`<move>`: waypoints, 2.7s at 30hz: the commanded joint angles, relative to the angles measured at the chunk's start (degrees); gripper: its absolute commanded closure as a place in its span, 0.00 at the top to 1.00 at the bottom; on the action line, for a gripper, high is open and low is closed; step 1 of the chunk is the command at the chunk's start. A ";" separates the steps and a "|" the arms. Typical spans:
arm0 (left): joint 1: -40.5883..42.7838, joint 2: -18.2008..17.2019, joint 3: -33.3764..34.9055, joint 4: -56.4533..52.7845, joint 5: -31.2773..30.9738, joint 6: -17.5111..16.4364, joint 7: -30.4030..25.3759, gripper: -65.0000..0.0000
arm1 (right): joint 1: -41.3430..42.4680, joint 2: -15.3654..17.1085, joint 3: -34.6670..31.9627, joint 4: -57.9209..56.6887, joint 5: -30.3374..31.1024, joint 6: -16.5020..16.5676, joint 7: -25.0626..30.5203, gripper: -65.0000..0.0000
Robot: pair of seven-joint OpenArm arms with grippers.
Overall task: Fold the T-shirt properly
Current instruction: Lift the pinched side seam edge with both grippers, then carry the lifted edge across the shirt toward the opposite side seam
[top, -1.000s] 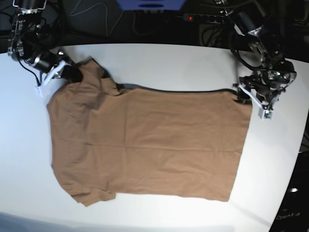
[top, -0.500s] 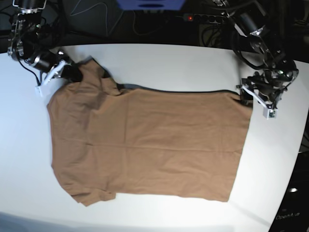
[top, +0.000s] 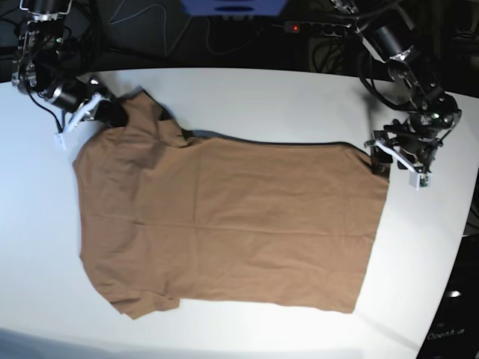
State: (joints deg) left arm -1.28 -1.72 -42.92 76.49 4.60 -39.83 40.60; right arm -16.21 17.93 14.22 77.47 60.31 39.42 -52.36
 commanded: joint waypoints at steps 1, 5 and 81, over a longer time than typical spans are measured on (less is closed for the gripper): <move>1.41 1.41 0.59 -2.25 3.97 -0.17 8.76 0.56 | 0.16 0.66 0.24 0.81 -0.23 0.36 -0.08 0.00; 1.41 1.41 0.59 -2.25 3.97 -0.17 8.76 0.49 | 0.16 0.66 0.24 0.81 -0.23 0.36 -0.08 0.00; -11.95 1.32 4.19 8.30 4.50 -0.17 17.03 0.05 | 18.36 7.96 -6.44 6.00 -4.45 0.10 -0.17 0.01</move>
State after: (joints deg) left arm -11.90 0.14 -38.87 83.72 9.69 -40.12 58.35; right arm 1.06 24.45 7.35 82.61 54.70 38.98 -53.93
